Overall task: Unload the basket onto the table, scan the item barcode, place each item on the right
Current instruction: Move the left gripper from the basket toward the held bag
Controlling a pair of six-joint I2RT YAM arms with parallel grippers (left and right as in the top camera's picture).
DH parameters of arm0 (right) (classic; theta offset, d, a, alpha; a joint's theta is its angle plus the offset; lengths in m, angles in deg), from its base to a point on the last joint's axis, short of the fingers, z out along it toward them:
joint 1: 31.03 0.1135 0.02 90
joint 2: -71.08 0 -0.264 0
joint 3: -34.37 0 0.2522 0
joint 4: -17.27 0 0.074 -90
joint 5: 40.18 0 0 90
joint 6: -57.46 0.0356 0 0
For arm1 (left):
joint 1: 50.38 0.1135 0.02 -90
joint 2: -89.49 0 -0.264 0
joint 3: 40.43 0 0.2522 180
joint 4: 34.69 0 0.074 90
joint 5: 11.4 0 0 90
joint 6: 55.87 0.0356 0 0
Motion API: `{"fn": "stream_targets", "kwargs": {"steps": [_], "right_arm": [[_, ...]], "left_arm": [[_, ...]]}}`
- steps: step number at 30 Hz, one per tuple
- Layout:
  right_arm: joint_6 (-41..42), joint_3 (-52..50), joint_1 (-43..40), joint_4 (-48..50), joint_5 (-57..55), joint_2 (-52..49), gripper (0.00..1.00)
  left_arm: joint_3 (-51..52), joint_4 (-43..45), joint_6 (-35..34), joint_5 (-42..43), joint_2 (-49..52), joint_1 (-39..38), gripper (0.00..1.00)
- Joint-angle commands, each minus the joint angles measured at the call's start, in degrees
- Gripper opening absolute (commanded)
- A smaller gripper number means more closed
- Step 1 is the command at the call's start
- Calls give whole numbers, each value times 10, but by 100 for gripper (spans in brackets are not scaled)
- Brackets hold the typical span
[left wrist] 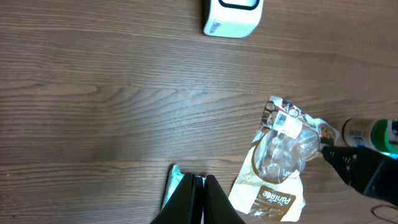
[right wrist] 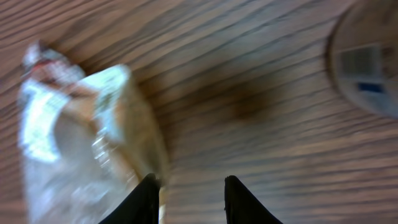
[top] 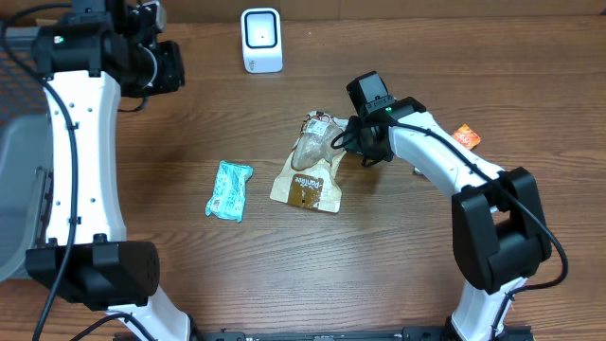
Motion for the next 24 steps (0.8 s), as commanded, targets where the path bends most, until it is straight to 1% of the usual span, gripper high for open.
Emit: {"fn": "stream_targets", "kwargs": {"steps": [1, 3, 5, 8, 11, 12, 16, 18, 20, 24], "right_arm": [[20, 11, -2, 13, -32, -30, 31], [19, 11, -2, 29, -30, -46, 31], [-2, 11, -2, 51, -10, -55, 31], [-86, 11, -1, 96, 58, -56, 32], [-154, 11, 4, 129, 120, -56, 32], [-164, 11, 6, 132, 131, -56, 32], [-163, 11, 12, 129, 133, -56, 32], [-151, 19, 7, 116, 134, -54, 31], [-150, 33, -2, 97, 155, -48, 28], [-150, 67, -24, 46, 198, -28, 26]], "left_arm": [[-4, 3, -8, -18, 12, -25, 4], [-3, 4, -8, -18, 17, -40, 4], [-3, 5, -8, -20, 24, -54, 4], [-2, 5, -9, -26, 38, -74, 4], [-2, 4, -18, -26, 57, -91, 4], [-1, 3, -21, -26, 62, -96, 4], [-1, -2, -41, -26, 88, -116, 4], [2, -3, -71, -25, 100, -134, 4], [12, -2, -97, -25, 103, -148, 4], [60, 11, -156, -8, 103, -178, 4]]}}
